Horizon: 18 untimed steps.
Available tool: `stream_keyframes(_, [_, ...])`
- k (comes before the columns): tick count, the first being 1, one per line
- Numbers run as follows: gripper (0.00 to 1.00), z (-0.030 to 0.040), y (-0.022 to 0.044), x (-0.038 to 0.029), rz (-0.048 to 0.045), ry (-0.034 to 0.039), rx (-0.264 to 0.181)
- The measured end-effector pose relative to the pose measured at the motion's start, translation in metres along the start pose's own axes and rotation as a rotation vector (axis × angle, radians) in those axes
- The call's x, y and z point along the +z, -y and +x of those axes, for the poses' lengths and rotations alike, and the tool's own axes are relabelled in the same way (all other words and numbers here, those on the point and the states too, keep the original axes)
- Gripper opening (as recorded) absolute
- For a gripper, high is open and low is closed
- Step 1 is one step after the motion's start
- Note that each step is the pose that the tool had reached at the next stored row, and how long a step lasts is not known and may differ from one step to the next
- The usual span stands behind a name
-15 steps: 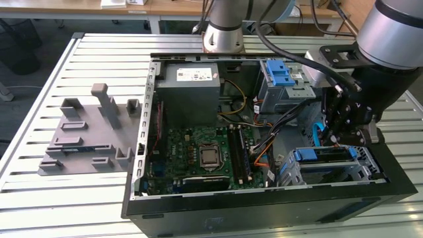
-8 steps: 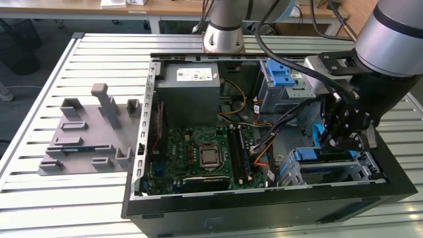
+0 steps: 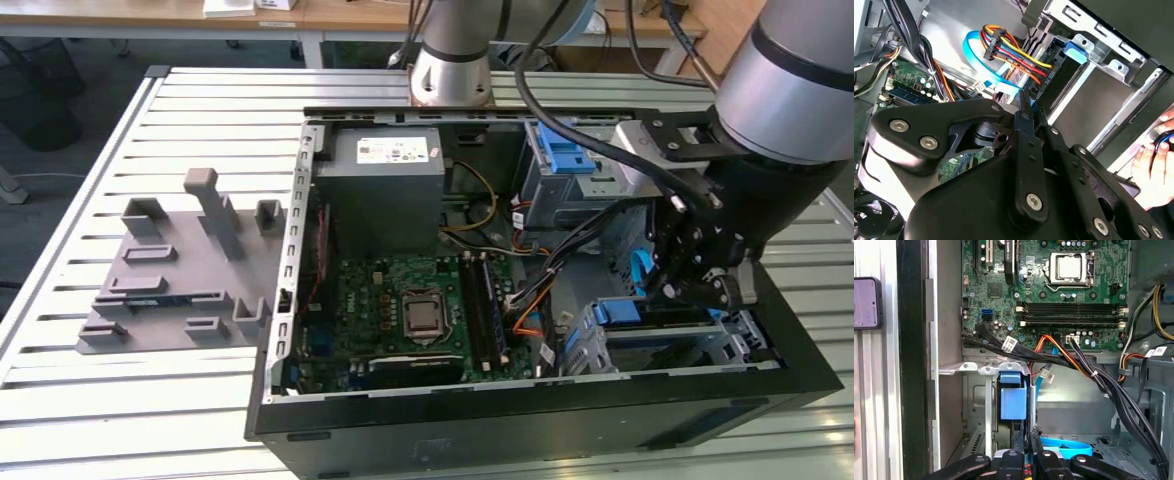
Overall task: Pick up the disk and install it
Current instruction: 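Insert the second disk wire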
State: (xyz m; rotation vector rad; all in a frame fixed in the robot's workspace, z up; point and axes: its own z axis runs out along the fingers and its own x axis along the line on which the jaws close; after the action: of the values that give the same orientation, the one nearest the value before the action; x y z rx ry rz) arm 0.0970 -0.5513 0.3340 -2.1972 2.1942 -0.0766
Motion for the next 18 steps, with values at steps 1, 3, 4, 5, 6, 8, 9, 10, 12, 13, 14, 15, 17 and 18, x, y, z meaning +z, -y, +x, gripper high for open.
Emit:
stream_keyframes(1, [0.17, 0.0, 0.0001, 0.0003, -0.0001, 0.0009, 0.0])
stream_keyframes(3, [0.17, 0.0004, 0.0004, 0.001, 0.0, 0.0027, 0.0])
stream_keyframes(4, [0.17, 0.0006, 0.0007, 0.0013, -0.0001, 0.0036, 0.0])
stream_keyframes(5, [0.17, 0.001, 0.0009, 0.0016, -0.0001, 0.0043, 0.0])
stream_keyframes(6, [0.17, 0.0015, 0.0009, 0.0018, 0.0, 0.0049, 0.0])
stream_keyframes(8, [0.17, 0.0025, 0.0009, 0.0022, 0.0, 0.0051, 0.0])
stream_keyframes(9, [0.17, 0.0028, 0.001, 0.0022, 0.0, 0.0051, 0.0])
stream_keyframes(10, [0.17, 0.0032, 0.001, 0.0023, -0.0001, 0.0052, 0.0])
stream_keyframes(12, [0.17, 0.0034, 0.001, 0.0022, -0.0001, 0.0051, 0.0])
stream_keyframes(13, [0.17, 0.0034, 0.001, 0.0022, 0.0, 0.005, 0.0])
stream_keyframes(14, [0.17, 0.0035, 0.001, 0.0021, 0.0, 0.0052, 0.0])
stream_keyframes(15, [0.17, 0.0036, 0.001, 0.0016, -0.0001, 0.0052, 0.0])
stream_keyframes(17, [0.17, 0.0035, 0.0011, 0.0003, 0.0, 0.0059, 0.0])
stream_keyframes(18, [0.17, 0.0036, 0.0011, -0.0005, 0.0, 0.0059, 0.0])
